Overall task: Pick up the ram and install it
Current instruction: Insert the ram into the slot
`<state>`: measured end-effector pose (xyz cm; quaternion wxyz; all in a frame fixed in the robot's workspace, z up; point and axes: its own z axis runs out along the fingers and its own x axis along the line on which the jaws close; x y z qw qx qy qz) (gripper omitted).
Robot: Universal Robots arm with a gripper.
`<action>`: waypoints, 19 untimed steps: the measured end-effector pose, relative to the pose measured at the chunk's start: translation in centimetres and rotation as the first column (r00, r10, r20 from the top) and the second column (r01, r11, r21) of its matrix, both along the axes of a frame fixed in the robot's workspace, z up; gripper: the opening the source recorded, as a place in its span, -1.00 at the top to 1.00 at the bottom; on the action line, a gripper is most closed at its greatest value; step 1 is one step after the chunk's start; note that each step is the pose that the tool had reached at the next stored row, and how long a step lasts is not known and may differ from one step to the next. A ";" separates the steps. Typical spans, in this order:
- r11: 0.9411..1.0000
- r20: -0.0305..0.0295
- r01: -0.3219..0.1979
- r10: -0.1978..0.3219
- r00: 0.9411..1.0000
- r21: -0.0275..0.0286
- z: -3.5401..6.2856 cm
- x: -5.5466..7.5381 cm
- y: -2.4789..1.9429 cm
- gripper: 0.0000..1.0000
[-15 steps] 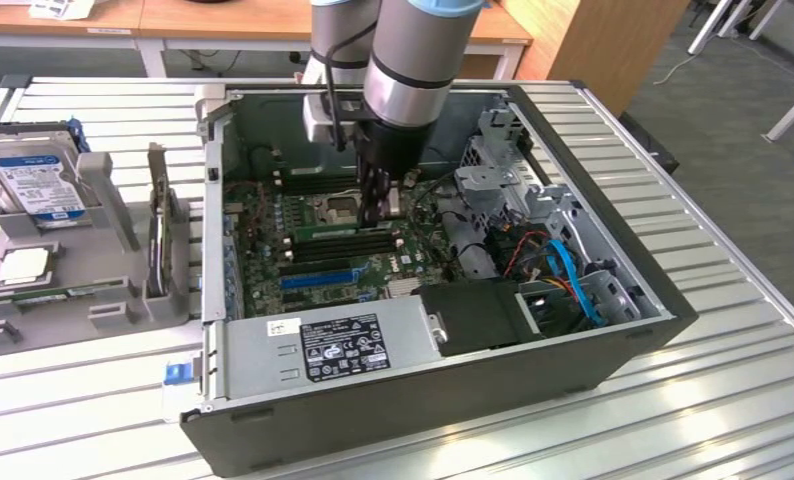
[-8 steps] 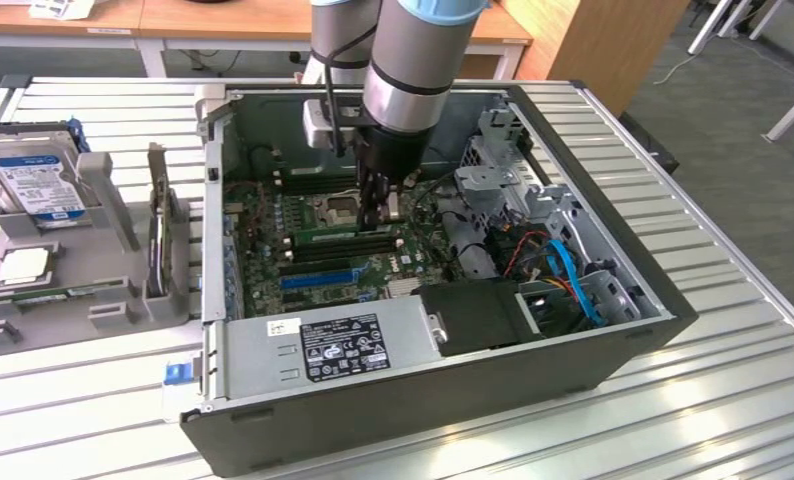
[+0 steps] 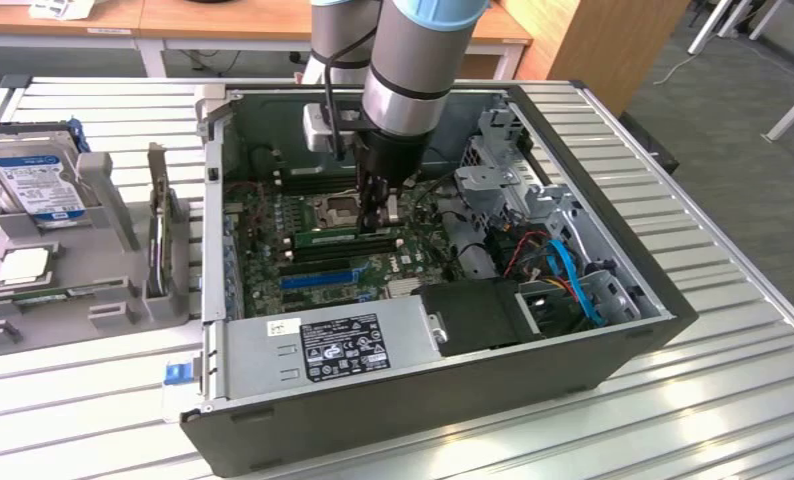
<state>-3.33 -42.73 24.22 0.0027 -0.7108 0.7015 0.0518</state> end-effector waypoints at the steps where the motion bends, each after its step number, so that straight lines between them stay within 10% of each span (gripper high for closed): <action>1: 1.000 0.000 0.000 0.000 1.000 0.000 0.00 0.0 0.00 0.76; 19: 1.000 0.000 0.010 -0.010 1.000 -0.002 -0.05 0.0 -0.06 0.76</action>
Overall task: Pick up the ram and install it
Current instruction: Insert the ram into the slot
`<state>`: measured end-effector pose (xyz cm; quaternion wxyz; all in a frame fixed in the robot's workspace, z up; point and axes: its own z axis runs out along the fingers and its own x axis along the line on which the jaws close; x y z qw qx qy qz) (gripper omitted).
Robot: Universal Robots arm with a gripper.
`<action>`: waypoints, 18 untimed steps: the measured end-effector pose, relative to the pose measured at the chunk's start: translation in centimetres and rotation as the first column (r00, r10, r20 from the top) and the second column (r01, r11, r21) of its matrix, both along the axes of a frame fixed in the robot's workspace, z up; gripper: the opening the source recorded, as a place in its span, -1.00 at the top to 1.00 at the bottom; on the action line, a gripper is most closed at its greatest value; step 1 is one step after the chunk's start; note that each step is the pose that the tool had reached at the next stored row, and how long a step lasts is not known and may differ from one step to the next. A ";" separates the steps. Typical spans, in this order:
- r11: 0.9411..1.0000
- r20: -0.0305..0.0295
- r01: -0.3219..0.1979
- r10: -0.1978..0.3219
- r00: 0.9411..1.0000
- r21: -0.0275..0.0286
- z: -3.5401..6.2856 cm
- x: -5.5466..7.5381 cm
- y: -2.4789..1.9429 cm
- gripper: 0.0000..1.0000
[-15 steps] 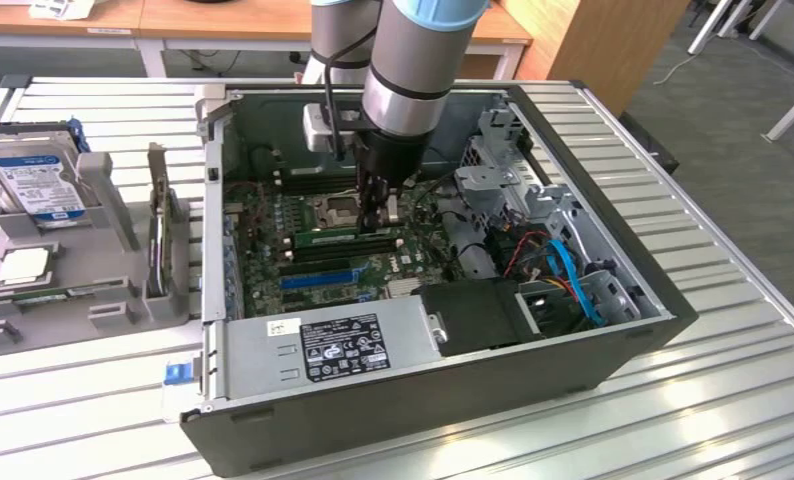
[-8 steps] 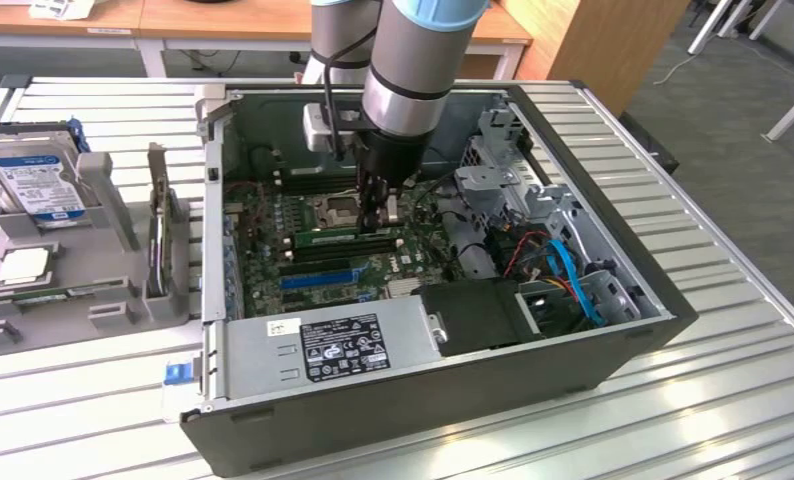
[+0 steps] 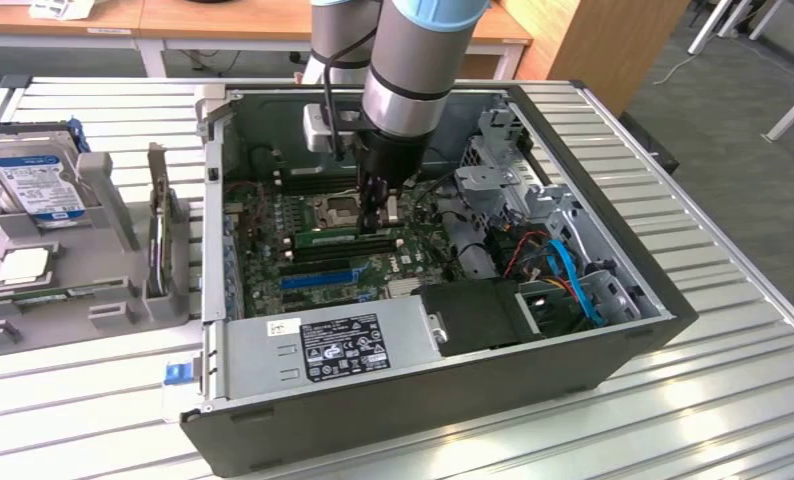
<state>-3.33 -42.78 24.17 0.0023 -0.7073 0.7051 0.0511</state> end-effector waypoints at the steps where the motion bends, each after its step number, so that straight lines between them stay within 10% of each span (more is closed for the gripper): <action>1: 1.000 0.000 0.000 0.000 1.000 -0.003 0.01 0.0 -0.01 0.76; 18: 1.000 0.000 0.000 0.000 1.000 -0.010 -0.12 0.0 0.22 0.76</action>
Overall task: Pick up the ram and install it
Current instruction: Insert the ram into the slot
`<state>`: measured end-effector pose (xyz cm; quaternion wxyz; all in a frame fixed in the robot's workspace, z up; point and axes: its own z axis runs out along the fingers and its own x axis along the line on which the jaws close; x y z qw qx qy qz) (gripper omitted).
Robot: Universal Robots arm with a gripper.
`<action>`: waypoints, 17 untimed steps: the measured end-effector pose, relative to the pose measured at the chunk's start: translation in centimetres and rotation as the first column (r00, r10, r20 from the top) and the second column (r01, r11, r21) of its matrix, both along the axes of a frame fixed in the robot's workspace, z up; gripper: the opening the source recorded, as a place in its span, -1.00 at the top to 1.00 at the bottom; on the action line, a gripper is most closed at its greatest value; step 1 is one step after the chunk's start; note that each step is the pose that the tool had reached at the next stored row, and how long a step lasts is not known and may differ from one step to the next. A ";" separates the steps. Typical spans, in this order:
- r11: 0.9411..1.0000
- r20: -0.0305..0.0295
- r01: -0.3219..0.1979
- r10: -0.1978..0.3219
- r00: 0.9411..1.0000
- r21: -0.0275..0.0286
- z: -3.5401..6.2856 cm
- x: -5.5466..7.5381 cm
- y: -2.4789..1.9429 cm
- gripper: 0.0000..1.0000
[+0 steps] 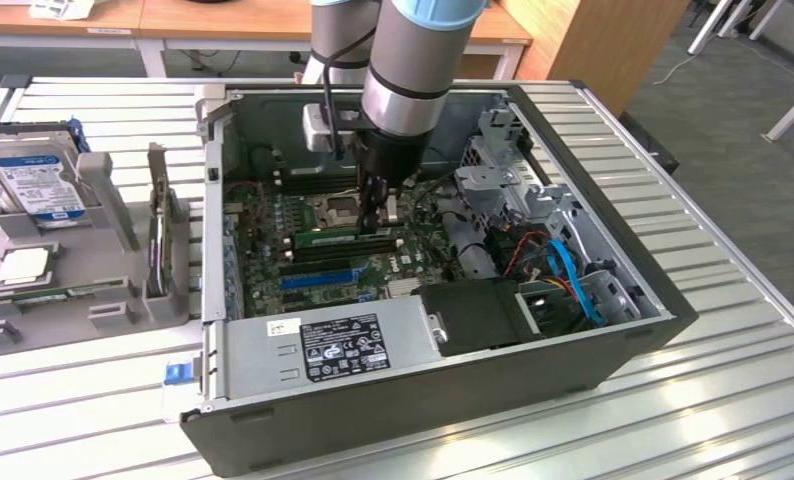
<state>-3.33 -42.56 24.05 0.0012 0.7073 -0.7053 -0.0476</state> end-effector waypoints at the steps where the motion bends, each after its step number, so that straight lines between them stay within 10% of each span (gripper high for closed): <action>1: 1.000 0.000 0.000 0.000 1.000 0.000 -0.04 0.0 0.00 0.76; 17: 1.000 0.000 0.000 0.000 1.000 0.000 -0.30 -0.2 0.00 0.76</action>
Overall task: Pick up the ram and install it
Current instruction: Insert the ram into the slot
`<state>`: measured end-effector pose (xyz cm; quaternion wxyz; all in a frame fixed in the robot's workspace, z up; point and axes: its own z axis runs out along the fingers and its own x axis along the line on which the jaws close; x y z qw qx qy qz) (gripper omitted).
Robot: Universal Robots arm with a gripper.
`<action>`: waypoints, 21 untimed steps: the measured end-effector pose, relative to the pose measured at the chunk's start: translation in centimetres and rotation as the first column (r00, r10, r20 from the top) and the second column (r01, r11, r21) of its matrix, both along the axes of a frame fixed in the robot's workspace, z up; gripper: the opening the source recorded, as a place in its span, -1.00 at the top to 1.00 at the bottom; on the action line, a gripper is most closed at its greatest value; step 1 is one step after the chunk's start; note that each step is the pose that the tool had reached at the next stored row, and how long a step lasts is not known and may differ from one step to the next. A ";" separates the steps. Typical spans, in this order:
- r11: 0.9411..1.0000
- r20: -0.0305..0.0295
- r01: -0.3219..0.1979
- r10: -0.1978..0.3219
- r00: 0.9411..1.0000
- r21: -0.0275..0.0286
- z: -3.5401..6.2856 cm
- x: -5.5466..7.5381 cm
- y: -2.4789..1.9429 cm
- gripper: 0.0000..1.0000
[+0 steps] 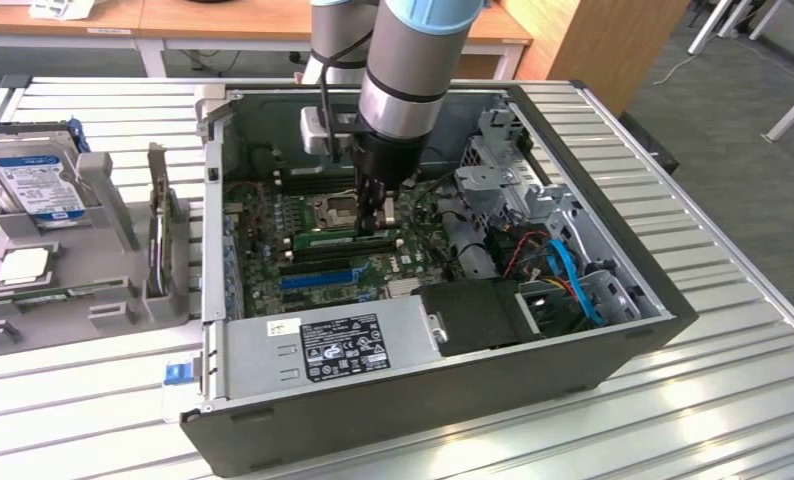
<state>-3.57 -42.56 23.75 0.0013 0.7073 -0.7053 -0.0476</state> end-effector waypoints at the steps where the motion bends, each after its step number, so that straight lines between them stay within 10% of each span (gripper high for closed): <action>1: 1.000 0.000 0.000 0.000 1.000 0.000 0.00 0.0 0.00 0.76; 21: 1.000 0.000 0.000 0.000 1.000 0.000 0.00 0.1 -0.13 0.76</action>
